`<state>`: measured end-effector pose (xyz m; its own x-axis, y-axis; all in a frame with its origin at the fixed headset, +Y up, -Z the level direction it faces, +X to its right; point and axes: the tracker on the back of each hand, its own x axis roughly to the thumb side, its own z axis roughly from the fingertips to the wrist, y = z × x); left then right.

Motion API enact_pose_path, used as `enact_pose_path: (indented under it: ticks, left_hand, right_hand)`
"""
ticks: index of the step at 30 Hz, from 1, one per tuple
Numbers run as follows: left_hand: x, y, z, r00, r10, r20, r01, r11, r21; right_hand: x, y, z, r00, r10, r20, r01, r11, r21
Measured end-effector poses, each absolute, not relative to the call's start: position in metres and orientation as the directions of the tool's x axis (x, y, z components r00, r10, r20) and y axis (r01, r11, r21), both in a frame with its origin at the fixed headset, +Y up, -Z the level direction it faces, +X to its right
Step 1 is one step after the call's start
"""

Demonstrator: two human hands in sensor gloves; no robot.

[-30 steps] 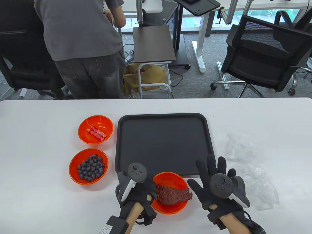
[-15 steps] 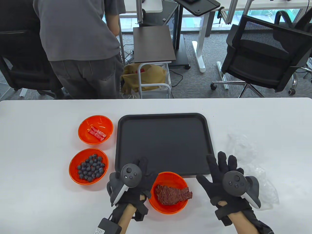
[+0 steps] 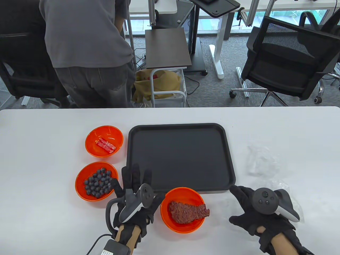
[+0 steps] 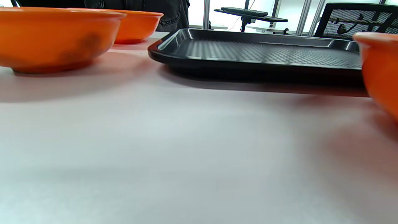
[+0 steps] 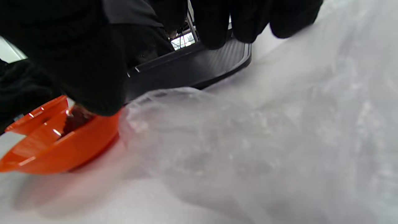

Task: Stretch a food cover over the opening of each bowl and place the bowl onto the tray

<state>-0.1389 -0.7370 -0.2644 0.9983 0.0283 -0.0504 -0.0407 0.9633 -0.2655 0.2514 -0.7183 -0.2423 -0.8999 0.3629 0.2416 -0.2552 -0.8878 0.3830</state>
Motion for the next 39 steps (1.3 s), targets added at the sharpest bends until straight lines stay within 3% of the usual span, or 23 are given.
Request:
enact_pose_path:
  ticks: [5,7,11,17,26,29,34,39]
  left_hand:
    - [-0.141,-0.74,-0.266,0.997,0.043,-0.066,-0.06,0.959,-0.276]
    - [-0.143,-0.74,-0.266,0.996,0.051,-0.072,-0.069,0.958,-0.278]
    - [-0.146,-0.738,-0.266,0.994,0.06,-0.092,-0.083,0.959,-0.271]
    - [-0.146,-0.734,-0.263,0.995,-0.001,-0.098,-0.025,0.964,-0.263]
    - [-0.145,-0.716,-0.257,0.997,0.04,-0.07,-0.055,0.969,-0.241]
    - [-0.14,-0.7,-0.25,0.997,0.077,-0.012,-0.078,0.99,-0.121]
    - [-0.127,-0.687,-0.239,0.994,0.108,0.032,-0.104,0.989,-0.105]
    - [-0.117,-0.68,-0.236,0.975,0.173,0.139,-0.173,0.985,-0.013]
  right_hand:
    - [0.233,-0.736,-0.246,-0.937,0.172,0.305,-0.085,-0.956,0.28]
    - [0.228,-0.735,-0.246,-0.937,0.116,0.33,-0.06,-0.983,0.173]
    - [0.222,-0.734,-0.244,-0.93,0.062,0.362,-0.03,-0.995,0.092]
    - [0.223,-0.709,-0.239,-0.927,0.095,0.363,-0.107,-0.994,-0.013]
    - [0.227,-0.645,-0.223,-0.92,0.137,0.368,-0.229,-0.948,-0.219]
    - [0.216,-0.624,-0.214,-0.907,0.105,0.407,-0.242,-0.922,-0.303]
    - [0.189,-0.599,-0.201,-0.876,0.061,0.479,-0.293,-0.855,-0.427]
    - [0.157,-0.588,-0.201,-0.825,0.049,0.563,-0.346,-0.831,-0.435]
